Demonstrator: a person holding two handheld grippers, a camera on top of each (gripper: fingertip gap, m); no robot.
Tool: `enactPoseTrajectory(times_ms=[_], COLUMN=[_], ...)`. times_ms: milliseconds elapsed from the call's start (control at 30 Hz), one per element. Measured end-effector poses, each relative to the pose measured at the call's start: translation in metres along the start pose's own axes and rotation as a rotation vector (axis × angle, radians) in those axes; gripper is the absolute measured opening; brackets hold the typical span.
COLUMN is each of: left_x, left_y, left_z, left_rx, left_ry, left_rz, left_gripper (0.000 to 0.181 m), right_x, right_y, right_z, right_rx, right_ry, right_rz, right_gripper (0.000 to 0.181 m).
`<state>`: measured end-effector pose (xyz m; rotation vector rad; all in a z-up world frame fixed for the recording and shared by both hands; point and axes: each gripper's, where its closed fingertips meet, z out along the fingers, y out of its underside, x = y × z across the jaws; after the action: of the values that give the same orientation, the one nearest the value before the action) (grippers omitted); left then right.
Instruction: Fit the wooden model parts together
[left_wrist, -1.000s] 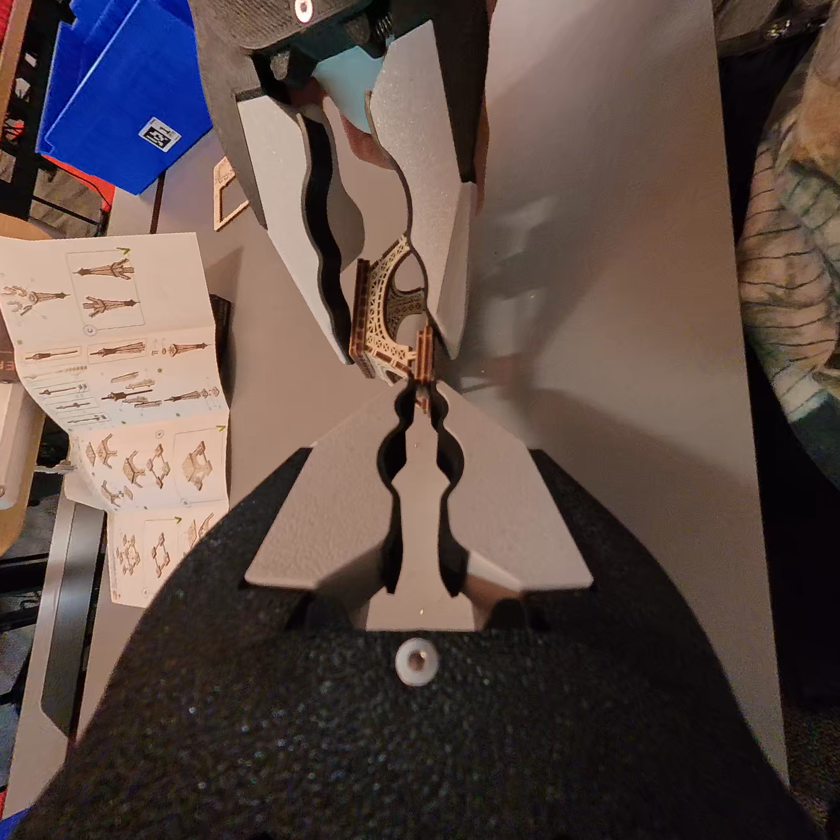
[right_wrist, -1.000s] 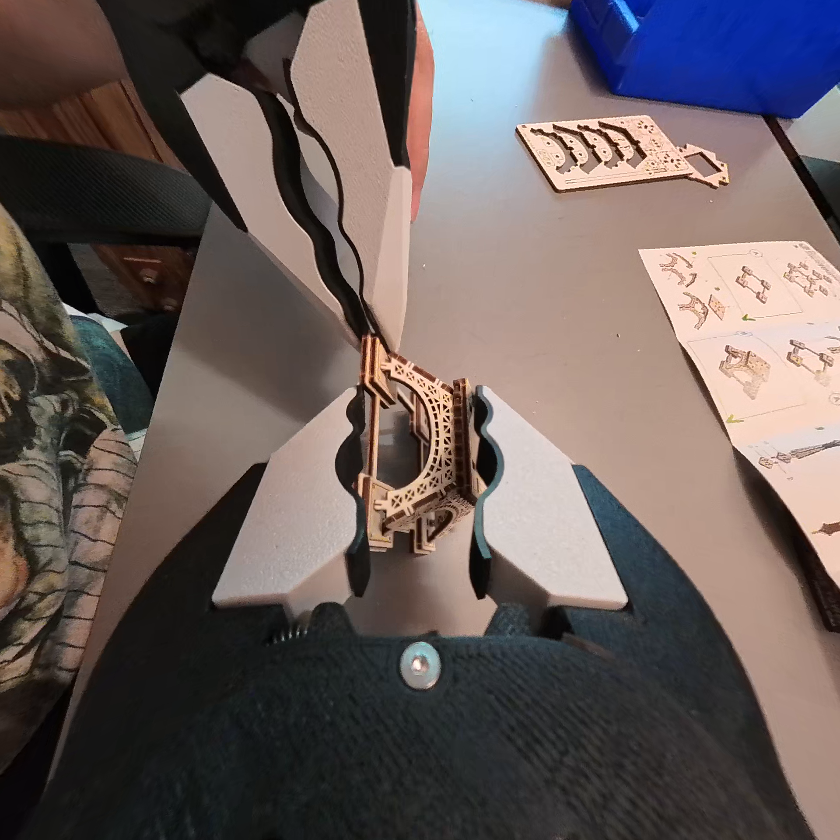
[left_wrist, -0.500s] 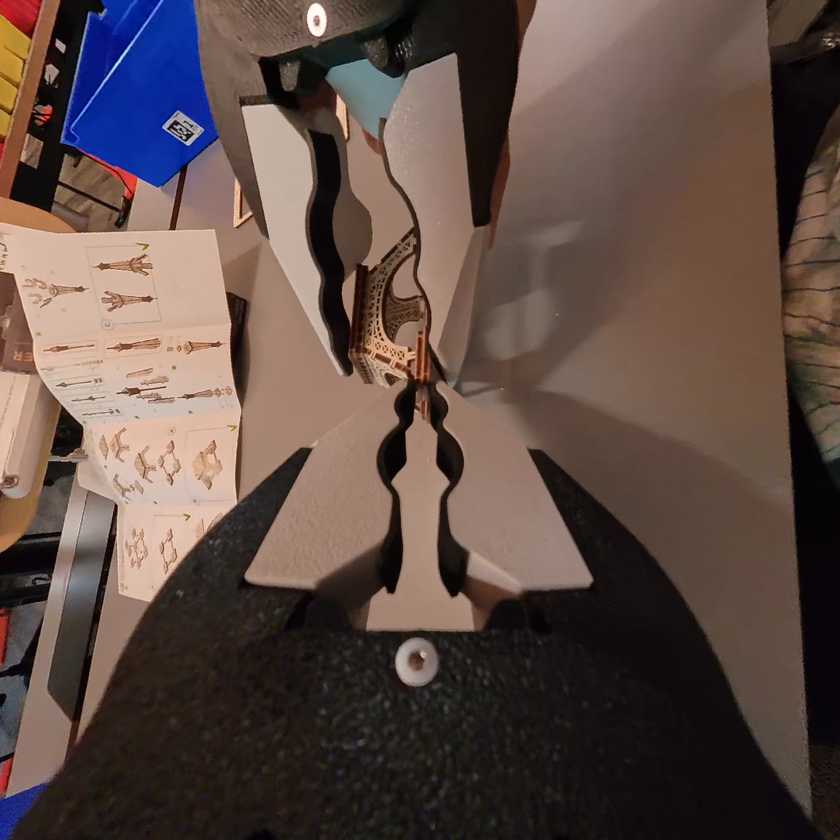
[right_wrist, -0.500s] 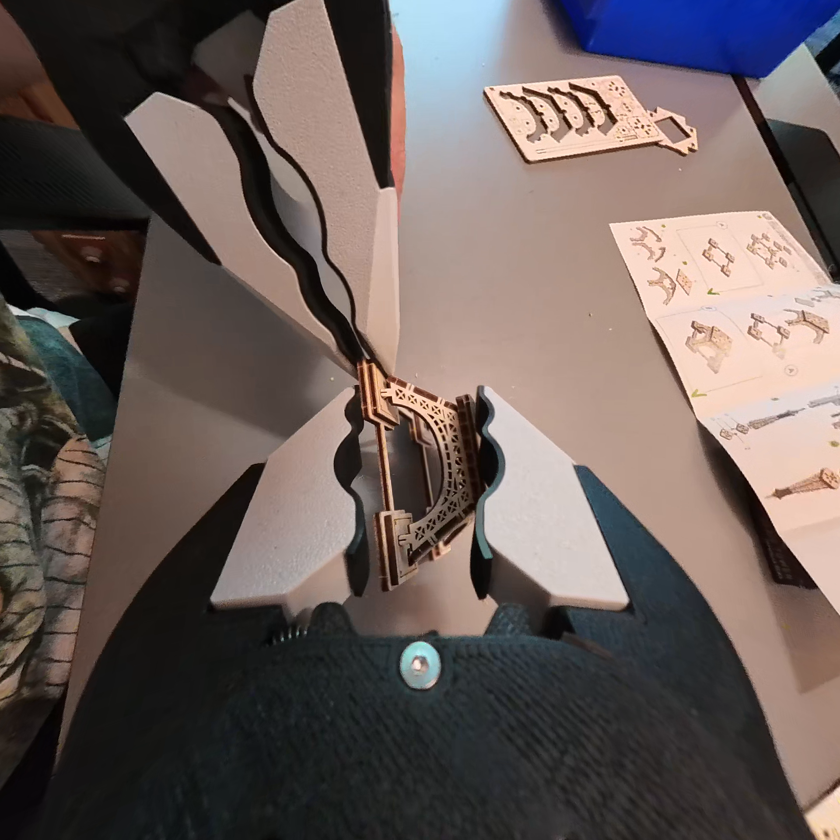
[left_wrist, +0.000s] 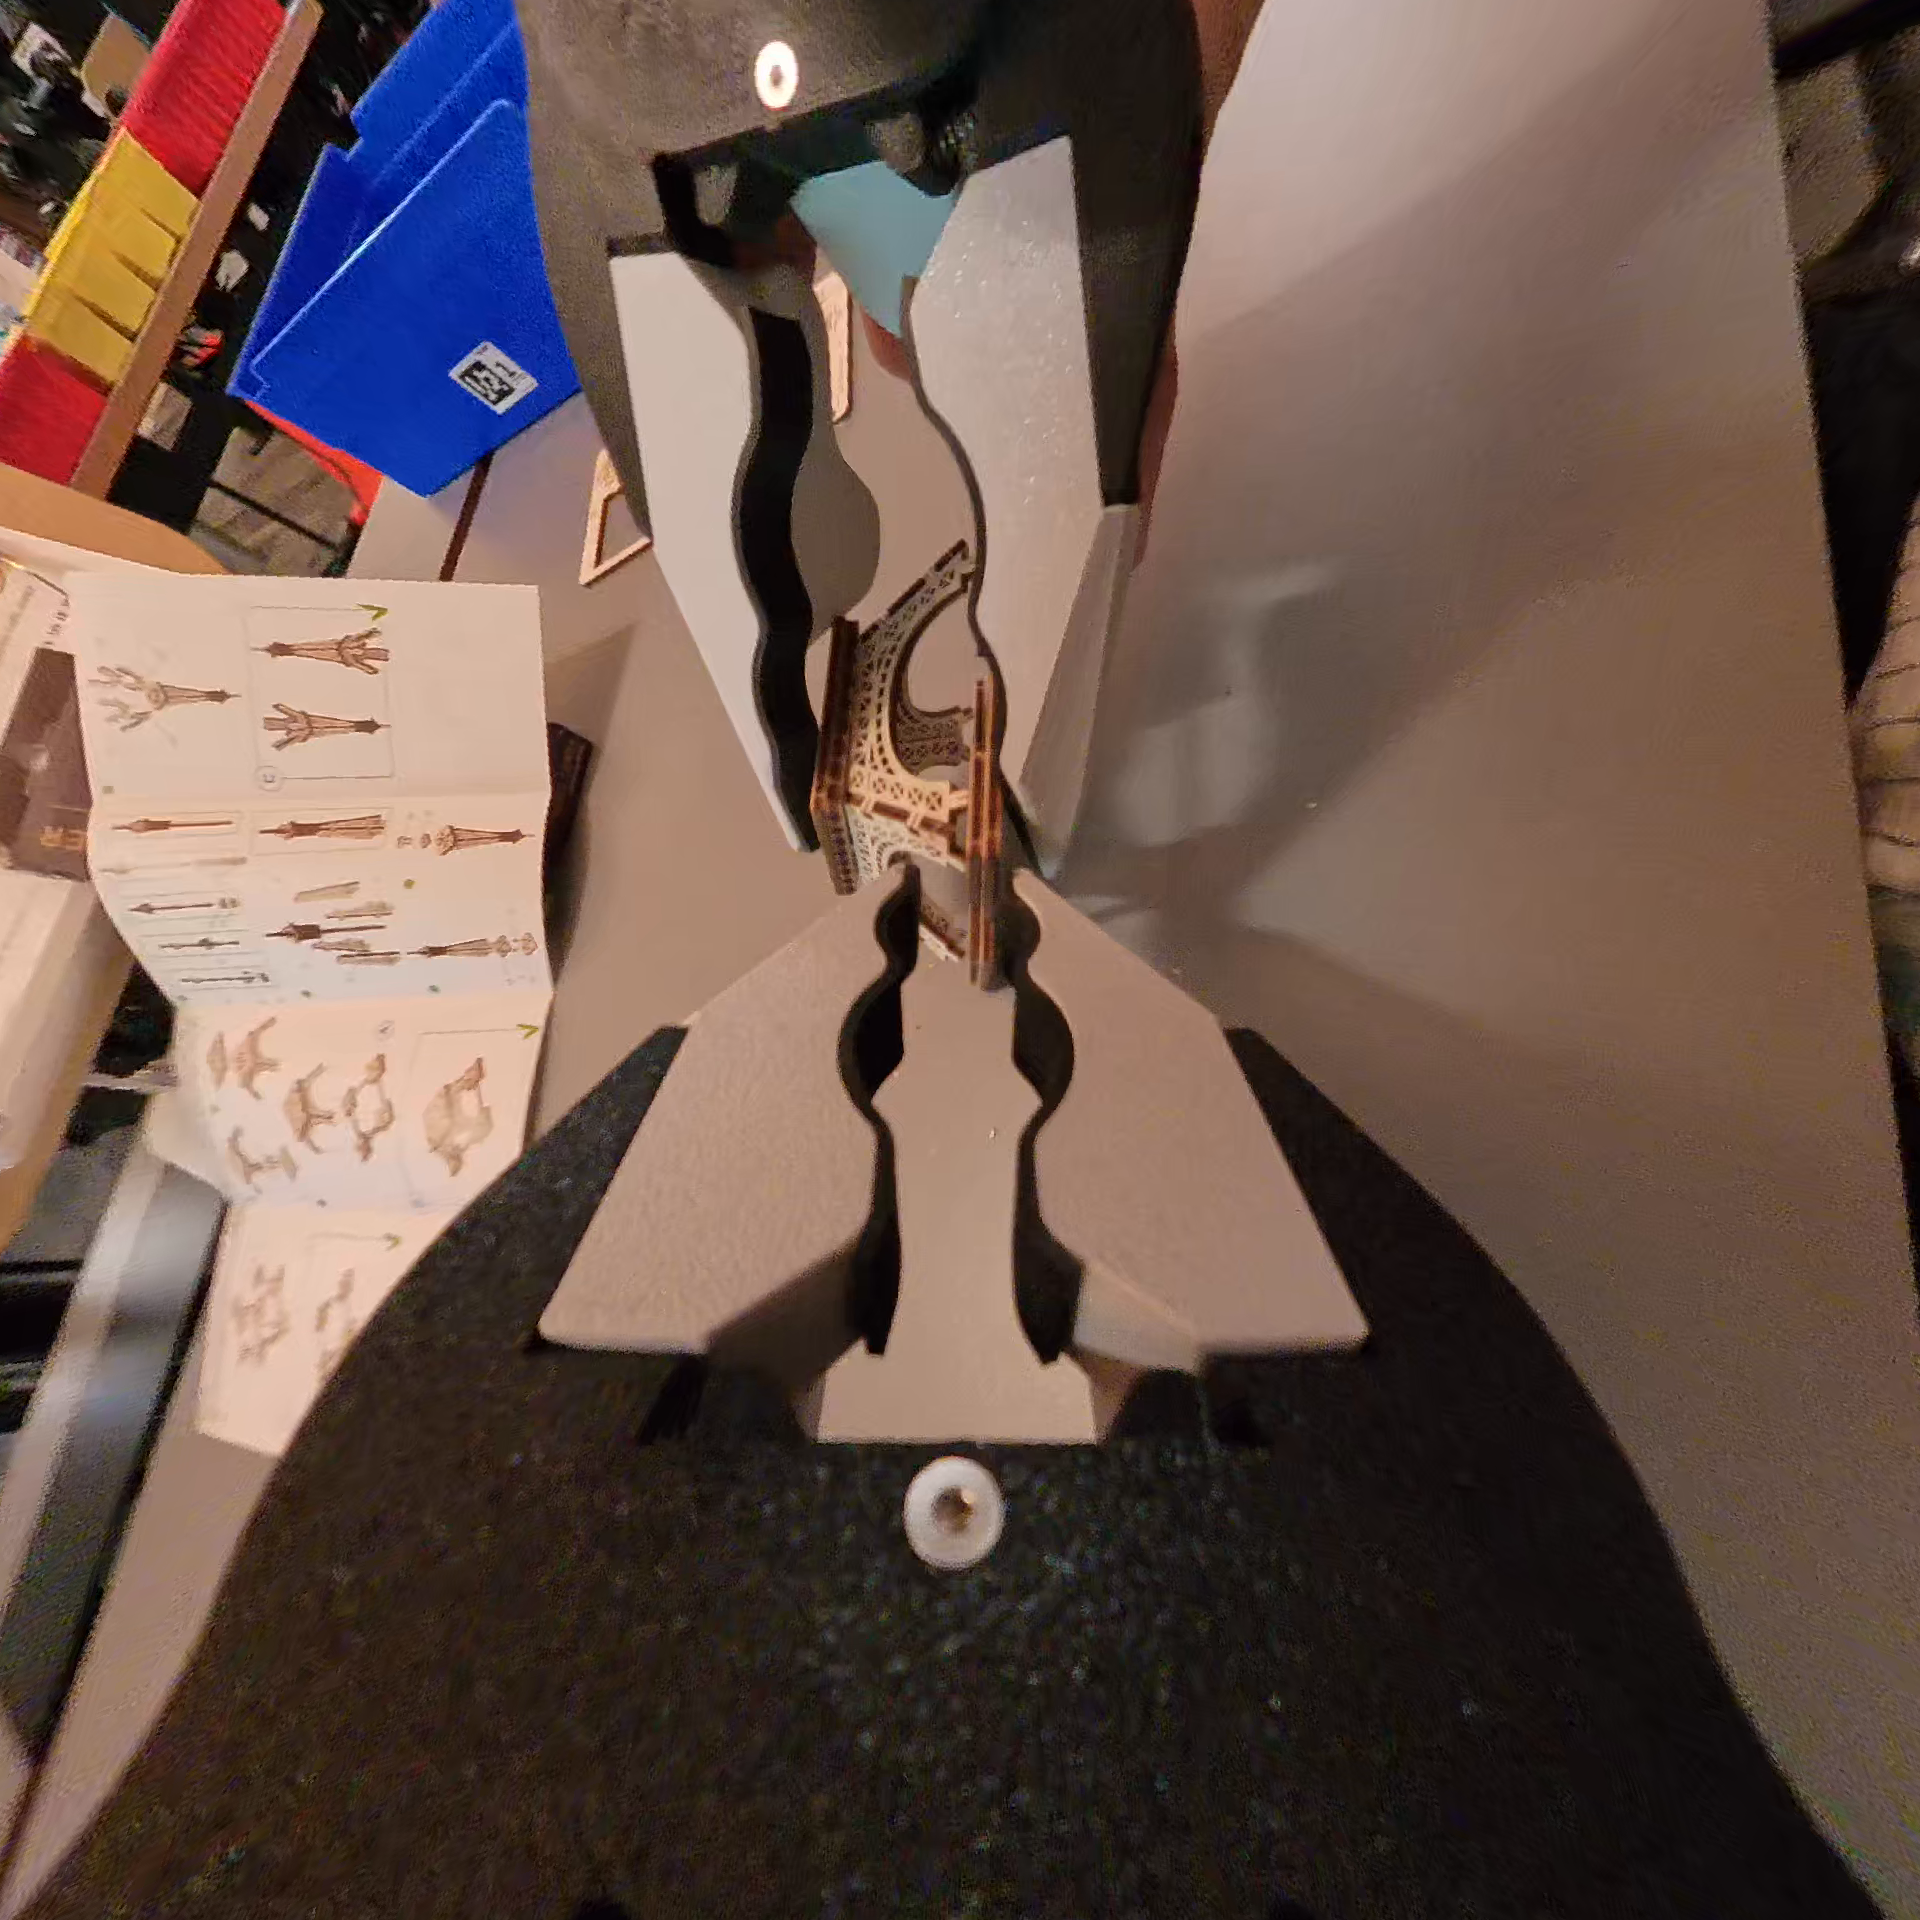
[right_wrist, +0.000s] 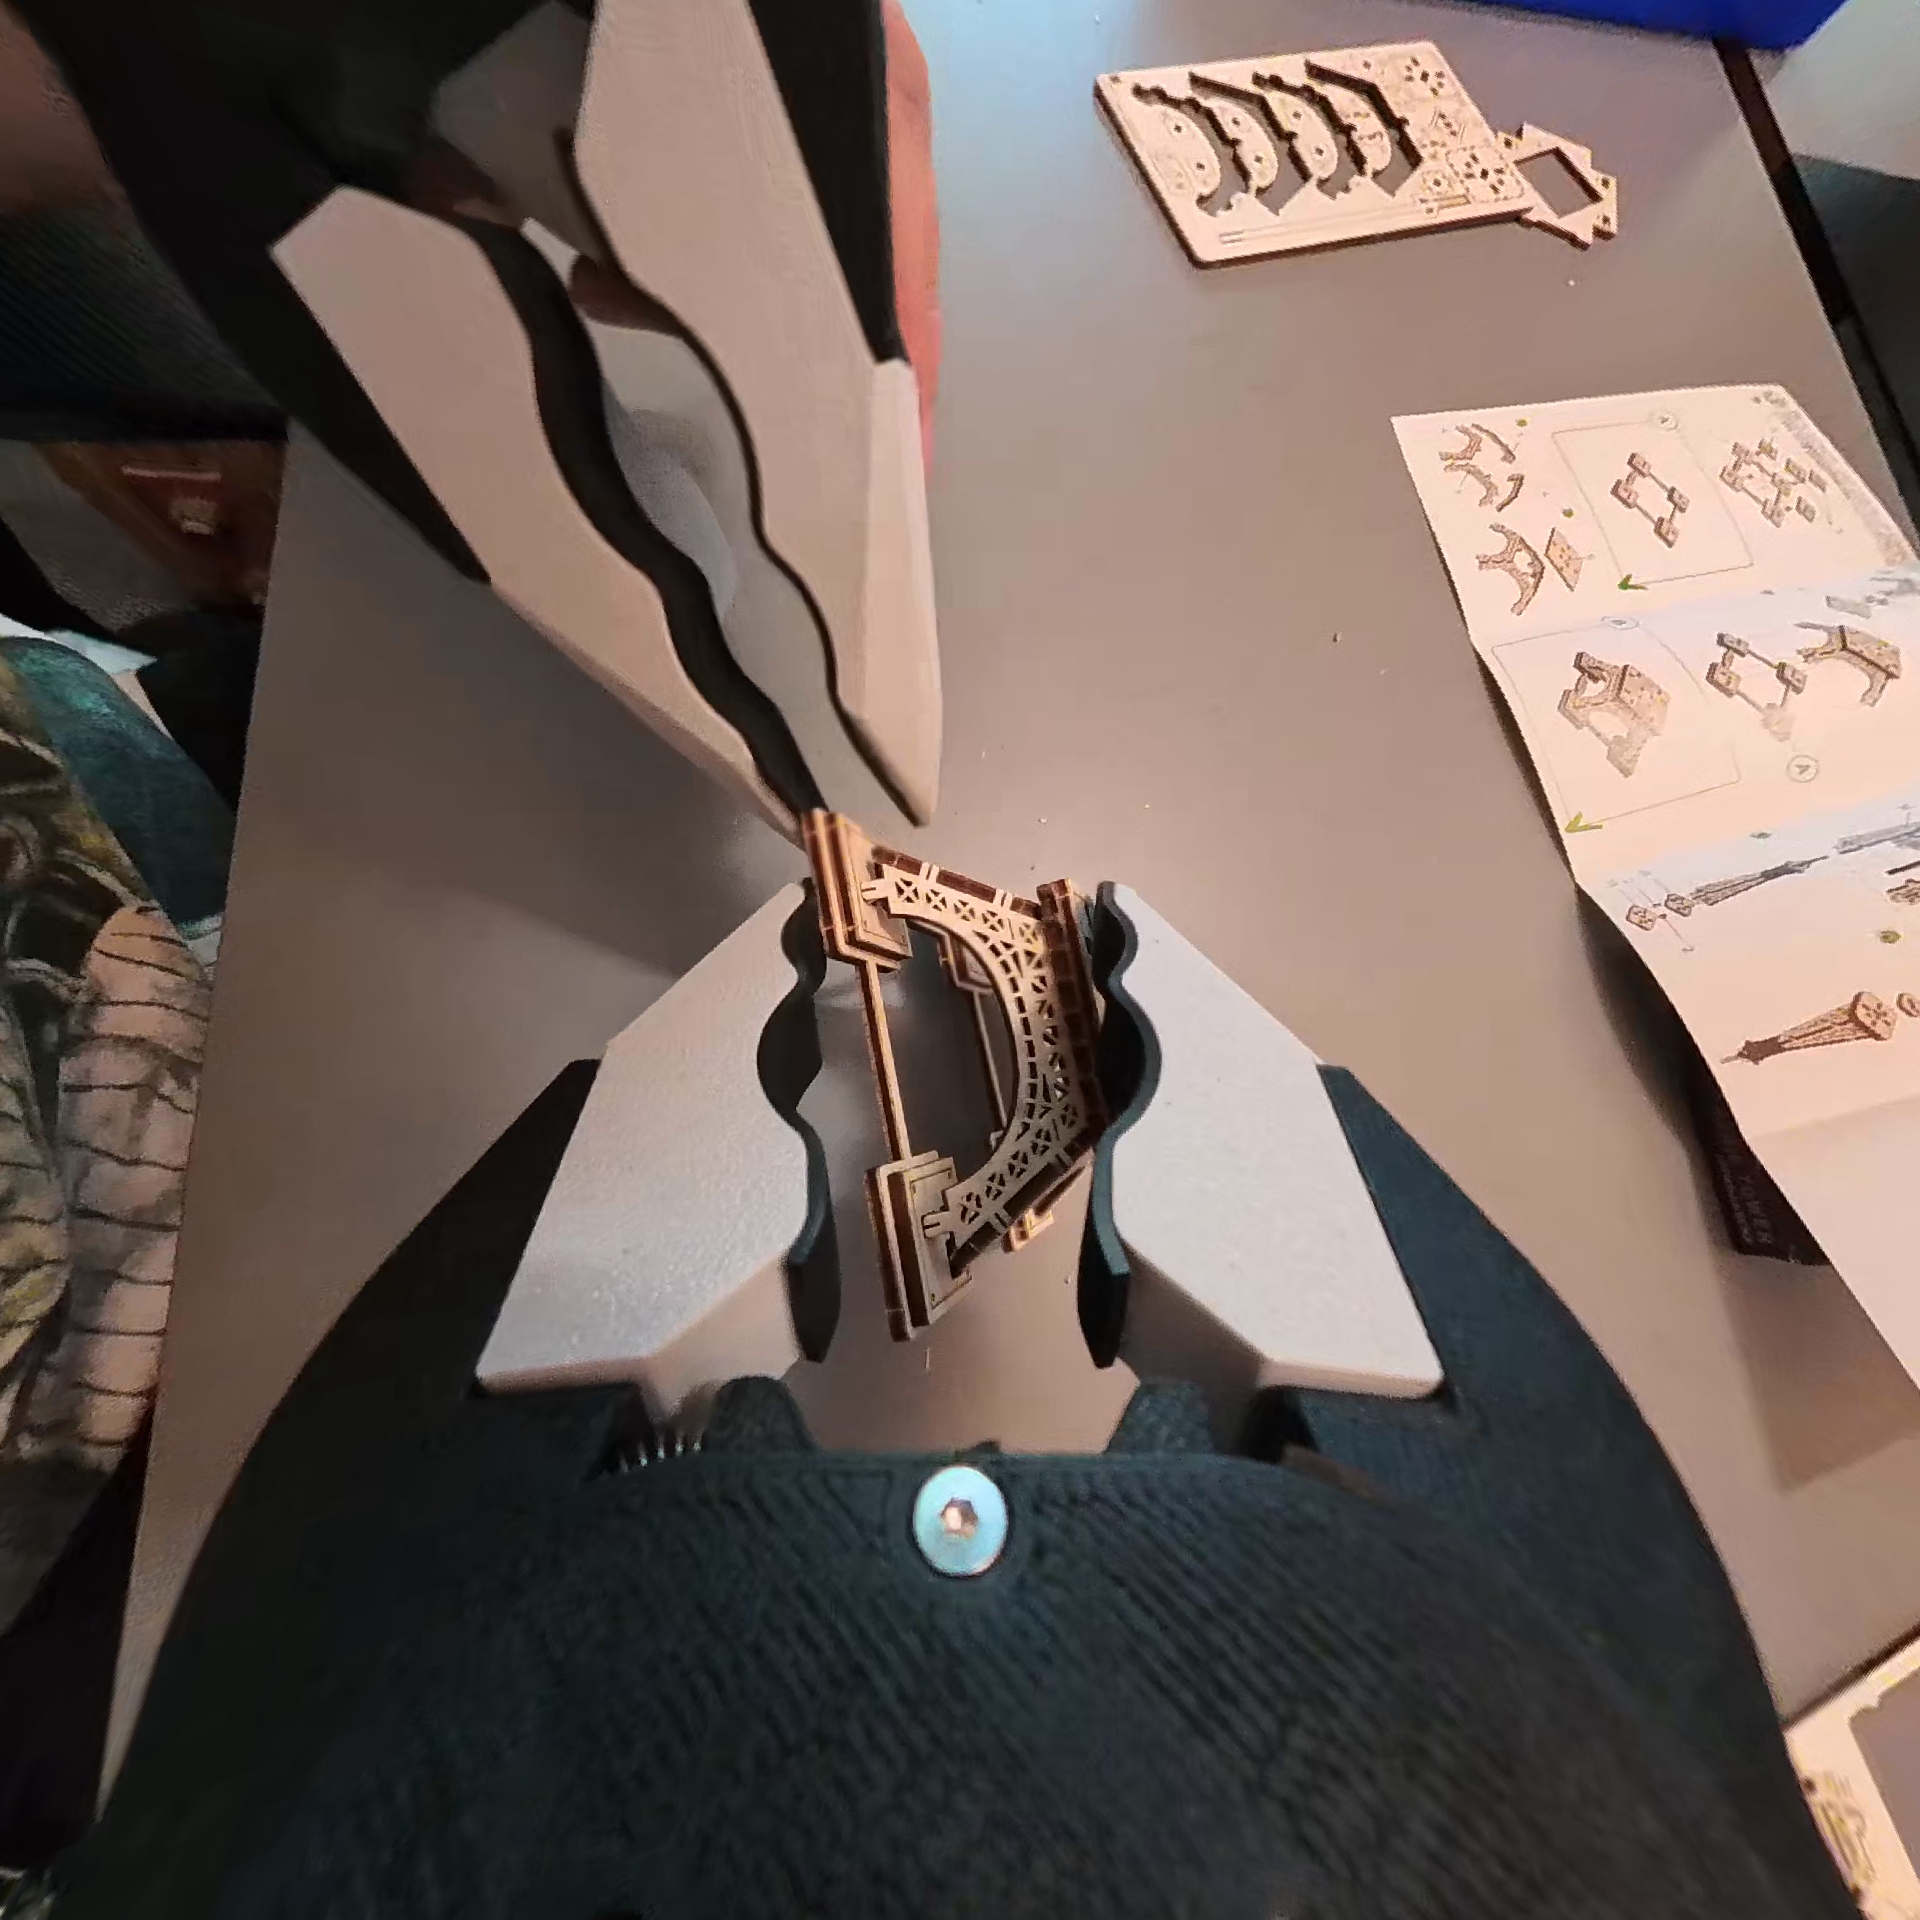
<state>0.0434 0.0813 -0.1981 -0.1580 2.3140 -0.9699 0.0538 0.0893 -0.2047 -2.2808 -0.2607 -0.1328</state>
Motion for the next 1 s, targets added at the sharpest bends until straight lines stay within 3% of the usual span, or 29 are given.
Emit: enactPoseTrajectory(times_ms=[233, 1000], left_x=[0.003, 0.004], left_y=[-0.010, -0.002], left_z=[-0.003, 0.003], left_rx=[0.121, 0.150], left_ry=[0.046, 0.030], left_rz=[-0.047, -0.016], left_gripper=[0.005, 0.003], right_x=[-0.002, -0.002], right_y=[-0.004, -0.005], right_z=[-0.007, -0.004], right_rx=[0.097, 0.112], right_ry=[-0.046, -0.043], right_rz=[0.008, -0.016], right_gripper=[0.048, 0.047])
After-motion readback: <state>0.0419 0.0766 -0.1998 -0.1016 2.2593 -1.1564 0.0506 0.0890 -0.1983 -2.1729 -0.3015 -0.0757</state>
